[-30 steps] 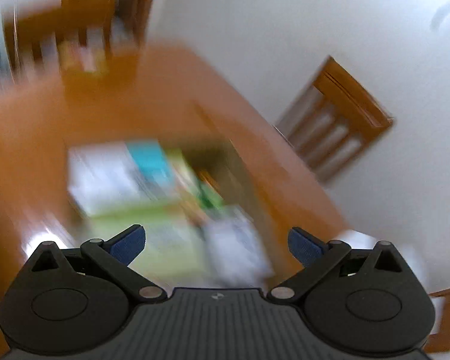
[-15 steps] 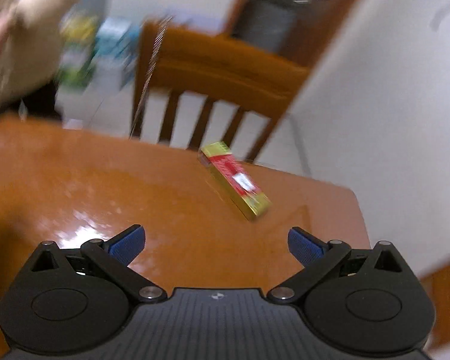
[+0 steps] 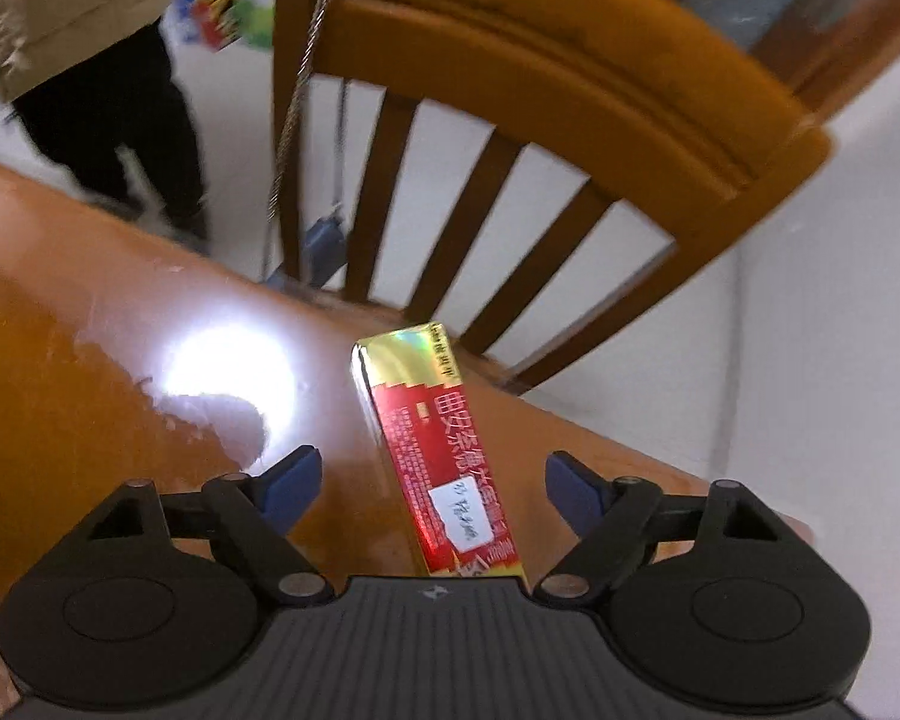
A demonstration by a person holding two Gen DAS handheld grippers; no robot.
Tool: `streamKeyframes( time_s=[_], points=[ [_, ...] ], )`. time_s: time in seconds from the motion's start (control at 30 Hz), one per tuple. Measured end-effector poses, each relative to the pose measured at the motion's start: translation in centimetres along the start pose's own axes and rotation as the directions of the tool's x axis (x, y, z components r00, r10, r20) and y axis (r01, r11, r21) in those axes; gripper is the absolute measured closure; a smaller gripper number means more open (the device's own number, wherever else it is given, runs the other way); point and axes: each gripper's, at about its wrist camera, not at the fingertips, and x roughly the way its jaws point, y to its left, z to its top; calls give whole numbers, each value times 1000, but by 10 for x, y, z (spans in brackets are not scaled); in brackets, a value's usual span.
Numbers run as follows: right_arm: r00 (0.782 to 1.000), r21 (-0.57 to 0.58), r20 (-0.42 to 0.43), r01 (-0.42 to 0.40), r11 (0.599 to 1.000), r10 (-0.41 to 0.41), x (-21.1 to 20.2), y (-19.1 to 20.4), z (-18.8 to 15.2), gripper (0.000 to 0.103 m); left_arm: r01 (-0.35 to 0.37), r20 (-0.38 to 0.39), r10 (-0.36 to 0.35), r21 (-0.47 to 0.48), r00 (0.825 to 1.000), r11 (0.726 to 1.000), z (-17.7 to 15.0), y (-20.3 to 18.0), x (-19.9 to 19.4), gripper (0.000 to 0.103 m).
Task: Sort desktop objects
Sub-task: 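Lower the right gripper around the red-and-gold box on the table, then close the right gripper on the red-and-gold box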
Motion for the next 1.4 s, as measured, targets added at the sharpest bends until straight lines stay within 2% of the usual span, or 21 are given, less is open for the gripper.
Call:
streamKeyframes(
  time_s=[0.23,0.33,0.47,0.53,0.63,0.93,1.17,1.4],
  points=[
    [997,-43,-56,-58,997,56,26,-4,1,19,19,-10,-18,10,1000,1000,1,4,7,0],
    [995,-54,-71,-81,995,77,32,-3,1,32,25,-18,-25,8,1000,1000,1,6,7,0],
    [993,-46,-74,-100,994,97,37,-7,3,33,30,-25,-30,10,999,1000,2,7,9,0],
    [991,-44,-72,-113,993,109,30,-5,1,40,36,-27,-35,11,999,999,4,7,10,0],
    [993,-44,-70,-102,994,99,26,-3,1,50,36,19,-36,24,999,999,9,5,8,0],
    [994,8,-55,-89,996,89,21,1,-3,57,32,142,-42,72,989,997,42,3,11,0],
    [997,61,10,-82,995,81,-19,34,-22,59,43,197,-64,112,978,993,64,-5,6,0],
    [997,119,12,-73,990,72,-71,83,-57,59,95,187,-136,216,973,972,73,-33,-1,0]
  ],
)
